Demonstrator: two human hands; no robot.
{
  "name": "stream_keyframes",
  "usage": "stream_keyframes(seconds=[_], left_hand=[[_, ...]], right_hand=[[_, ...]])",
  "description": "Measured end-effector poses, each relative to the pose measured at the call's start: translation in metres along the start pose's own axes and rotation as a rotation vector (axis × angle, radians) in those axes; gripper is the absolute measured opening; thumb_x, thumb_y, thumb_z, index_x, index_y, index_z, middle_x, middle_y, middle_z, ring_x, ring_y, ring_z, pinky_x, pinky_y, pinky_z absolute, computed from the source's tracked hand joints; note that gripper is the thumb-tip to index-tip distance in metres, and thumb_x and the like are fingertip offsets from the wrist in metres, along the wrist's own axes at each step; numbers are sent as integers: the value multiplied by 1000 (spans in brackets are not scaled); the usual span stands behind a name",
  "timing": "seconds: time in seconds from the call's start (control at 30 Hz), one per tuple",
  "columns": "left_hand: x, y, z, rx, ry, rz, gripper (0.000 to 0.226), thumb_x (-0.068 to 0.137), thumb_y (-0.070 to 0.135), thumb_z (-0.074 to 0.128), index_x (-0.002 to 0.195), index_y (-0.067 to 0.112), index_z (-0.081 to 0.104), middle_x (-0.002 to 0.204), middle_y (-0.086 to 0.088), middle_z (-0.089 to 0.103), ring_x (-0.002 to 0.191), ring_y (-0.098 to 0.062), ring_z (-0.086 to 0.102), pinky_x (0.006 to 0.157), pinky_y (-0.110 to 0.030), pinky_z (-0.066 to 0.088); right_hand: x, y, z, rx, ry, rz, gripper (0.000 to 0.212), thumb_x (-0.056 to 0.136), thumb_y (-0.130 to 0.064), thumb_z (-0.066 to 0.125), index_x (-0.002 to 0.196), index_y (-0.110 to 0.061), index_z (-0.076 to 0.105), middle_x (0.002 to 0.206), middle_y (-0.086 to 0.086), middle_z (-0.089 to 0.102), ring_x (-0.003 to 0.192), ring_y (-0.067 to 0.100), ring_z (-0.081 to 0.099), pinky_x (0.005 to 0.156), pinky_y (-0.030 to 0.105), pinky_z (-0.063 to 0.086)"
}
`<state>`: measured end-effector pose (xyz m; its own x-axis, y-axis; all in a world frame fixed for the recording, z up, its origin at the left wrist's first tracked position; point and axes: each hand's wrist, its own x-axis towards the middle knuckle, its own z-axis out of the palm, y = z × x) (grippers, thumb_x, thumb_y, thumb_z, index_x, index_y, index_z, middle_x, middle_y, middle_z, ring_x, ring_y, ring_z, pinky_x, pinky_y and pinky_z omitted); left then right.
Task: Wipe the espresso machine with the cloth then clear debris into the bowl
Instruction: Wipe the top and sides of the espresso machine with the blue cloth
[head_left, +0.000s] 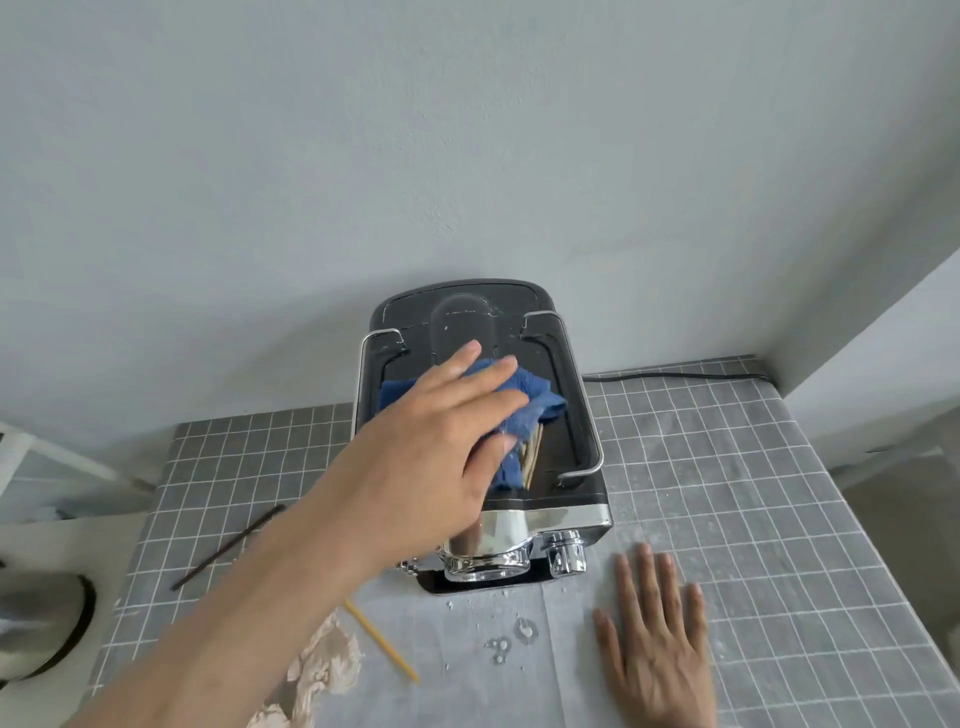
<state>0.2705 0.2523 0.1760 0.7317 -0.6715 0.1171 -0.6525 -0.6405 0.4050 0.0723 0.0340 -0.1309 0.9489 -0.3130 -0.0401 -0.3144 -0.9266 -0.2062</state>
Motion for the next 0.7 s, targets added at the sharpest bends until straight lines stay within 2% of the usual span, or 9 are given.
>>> stream_keyframes(seconds=[0.1,0.17,0.23,0.33,0.53,0.7], left_hand=[[24,-4,-1,28,-13,-98,42,106,31,51,148,28,52,167,10,32,158,-14,15,126,-47,25],[30,-2,-2,20,-52,-156,44,107,33,48,151,30,48,169,12,25,159,-14,9,126,-54,22],[24,3,-3,12,-75,-154,45,107,35,48,152,31,46,169,15,22,159,-11,4,127,-51,20],[3,11,-4,-34,-59,-107,43,105,32,53,148,31,52,166,18,28,157,-3,6,127,-45,22],[-43,28,2,-92,1,22,33,92,29,58,122,24,72,149,15,56,152,-4,29,121,-42,34],[-47,26,6,-92,66,57,28,92,24,63,117,21,74,144,15,61,149,-4,36,119,-38,38]], right_hand=[[0,1,2,-2,17,-6,72,102,-56,31,165,-22,26,175,4,16,161,30,17,126,61,17],[0,2,3,-8,6,-8,73,102,-56,31,166,-23,24,175,4,14,161,30,16,127,61,16],[0,2,4,-9,-7,1,73,102,-57,30,166,-24,21,176,2,10,162,29,13,128,60,14],[1,1,3,-7,-9,6,72,102,-57,27,166,-25,22,176,2,11,162,29,13,127,61,15],[2,-1,4,-1,100,3,74,96,-55,37,160,-18,40,172,8,27,156,34,30,124,63,23],[4,-6,1,5,107,-6,75,95,-54,37,161,-19,34,171,10,29,155,36,30,121,65,27]])
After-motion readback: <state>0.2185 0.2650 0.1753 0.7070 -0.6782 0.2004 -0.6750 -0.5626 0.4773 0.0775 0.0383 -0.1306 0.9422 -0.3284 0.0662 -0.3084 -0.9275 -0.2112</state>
